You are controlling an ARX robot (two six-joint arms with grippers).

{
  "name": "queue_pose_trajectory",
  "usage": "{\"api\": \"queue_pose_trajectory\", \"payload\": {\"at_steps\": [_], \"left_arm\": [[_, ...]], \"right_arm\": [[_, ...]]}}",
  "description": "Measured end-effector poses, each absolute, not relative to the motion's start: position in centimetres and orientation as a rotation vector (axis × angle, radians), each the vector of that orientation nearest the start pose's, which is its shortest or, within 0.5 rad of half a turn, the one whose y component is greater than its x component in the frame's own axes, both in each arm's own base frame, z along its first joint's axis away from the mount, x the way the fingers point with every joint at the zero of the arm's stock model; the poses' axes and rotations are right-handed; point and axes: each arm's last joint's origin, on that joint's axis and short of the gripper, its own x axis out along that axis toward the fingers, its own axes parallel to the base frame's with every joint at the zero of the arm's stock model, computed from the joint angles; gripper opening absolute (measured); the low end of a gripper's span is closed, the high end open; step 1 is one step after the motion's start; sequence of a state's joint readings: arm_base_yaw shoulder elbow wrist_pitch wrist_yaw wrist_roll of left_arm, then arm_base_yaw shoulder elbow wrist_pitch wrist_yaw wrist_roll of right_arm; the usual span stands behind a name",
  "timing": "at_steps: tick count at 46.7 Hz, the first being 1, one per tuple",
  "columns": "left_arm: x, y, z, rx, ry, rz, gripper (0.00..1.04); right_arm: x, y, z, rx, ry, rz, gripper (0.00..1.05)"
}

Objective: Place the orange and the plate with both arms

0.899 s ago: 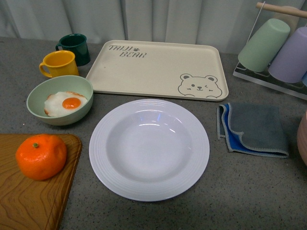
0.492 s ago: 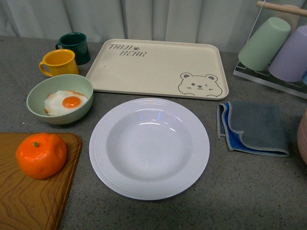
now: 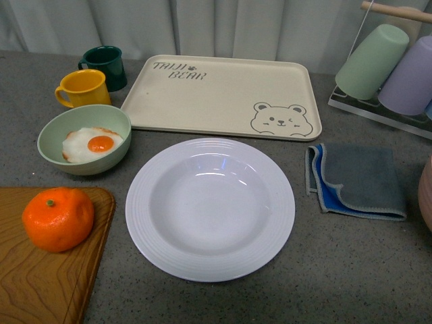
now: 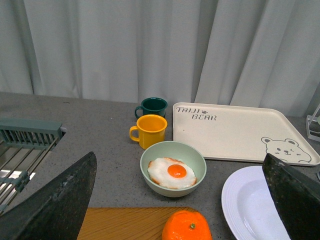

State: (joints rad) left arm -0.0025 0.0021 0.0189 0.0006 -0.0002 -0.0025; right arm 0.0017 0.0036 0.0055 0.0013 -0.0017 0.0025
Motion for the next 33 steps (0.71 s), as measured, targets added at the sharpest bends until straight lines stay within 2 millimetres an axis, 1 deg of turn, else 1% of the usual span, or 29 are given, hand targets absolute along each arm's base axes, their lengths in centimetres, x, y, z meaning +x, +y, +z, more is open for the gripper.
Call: {"api": "queue_pose_trajectory", "payload": {"at_steps": [33], "left_arm": [[9.66,-0.02,16.98,-0.003,-0.017,-0.002,0.98]], "right_arm": [[9.76,0.02,16.52,0.002,-0.003,0.003,0.95]]}}
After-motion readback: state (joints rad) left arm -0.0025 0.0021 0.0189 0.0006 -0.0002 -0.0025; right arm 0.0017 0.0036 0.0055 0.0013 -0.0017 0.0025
